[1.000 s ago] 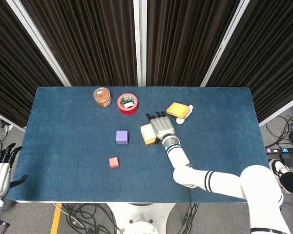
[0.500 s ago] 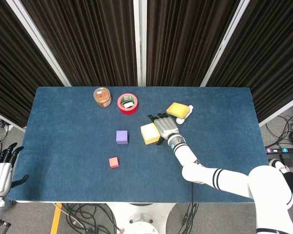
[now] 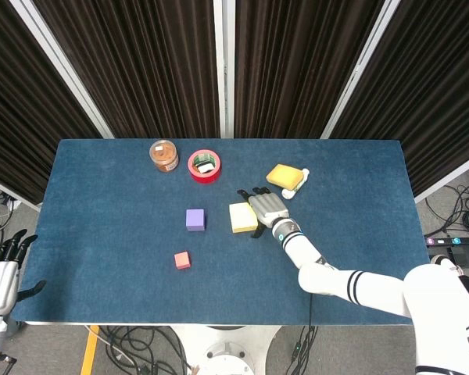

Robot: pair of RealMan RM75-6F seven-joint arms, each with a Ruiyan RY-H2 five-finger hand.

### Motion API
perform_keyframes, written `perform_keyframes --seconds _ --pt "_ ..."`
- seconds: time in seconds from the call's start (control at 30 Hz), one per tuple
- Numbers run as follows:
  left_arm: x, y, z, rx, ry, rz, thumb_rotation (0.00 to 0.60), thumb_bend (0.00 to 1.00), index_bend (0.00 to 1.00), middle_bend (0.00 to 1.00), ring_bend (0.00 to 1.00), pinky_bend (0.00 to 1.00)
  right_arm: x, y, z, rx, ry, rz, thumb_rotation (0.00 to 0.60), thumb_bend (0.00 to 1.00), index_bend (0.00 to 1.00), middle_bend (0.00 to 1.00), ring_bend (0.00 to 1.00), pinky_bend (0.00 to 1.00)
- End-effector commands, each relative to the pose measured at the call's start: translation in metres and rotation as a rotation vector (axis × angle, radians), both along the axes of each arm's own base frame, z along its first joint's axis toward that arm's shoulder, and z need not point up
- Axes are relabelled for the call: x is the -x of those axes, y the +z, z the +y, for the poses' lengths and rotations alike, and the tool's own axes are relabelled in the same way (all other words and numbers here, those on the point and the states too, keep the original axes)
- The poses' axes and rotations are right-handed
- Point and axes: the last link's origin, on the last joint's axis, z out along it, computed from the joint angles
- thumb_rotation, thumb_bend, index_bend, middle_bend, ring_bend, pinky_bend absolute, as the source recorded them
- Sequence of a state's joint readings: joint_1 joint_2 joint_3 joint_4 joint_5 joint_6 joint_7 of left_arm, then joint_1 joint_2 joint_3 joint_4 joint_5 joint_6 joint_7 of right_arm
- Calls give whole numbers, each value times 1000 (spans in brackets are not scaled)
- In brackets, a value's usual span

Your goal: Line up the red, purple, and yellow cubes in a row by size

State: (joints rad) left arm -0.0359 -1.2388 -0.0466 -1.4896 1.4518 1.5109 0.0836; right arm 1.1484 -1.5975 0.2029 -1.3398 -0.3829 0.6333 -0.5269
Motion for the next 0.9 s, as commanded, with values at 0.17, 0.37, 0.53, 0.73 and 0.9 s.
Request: perform_keyframes --seconds 0.17,0.37,0.53,0.73,0.9 --pt "0 -1 1 2 -3 -2 600 67 229 210 193 232 6 4 4 -11 -39 14 600 0 0 233 0 0" --pt "0 -1 2 4 -3 -2 600 67 228 210 193 232 6 6 5 -11 -46 2 600 0 0 234 0 0" --pt "-3 -2 10 24 -29 -4 600 67 228 210 194 232 6 17 0 56 -5 24 600 0 0 220 0 0" --pt "-18 -1 47 73 -127 -54 600 63 231 210 194 233 16 65 2 192 74 42 600 0 0 193 0 0" --pt "-40 -9 91 154 -209 -158 600 62 266 247 204 242 46 118 18 320 116 62 600 0 0 188 0 0"
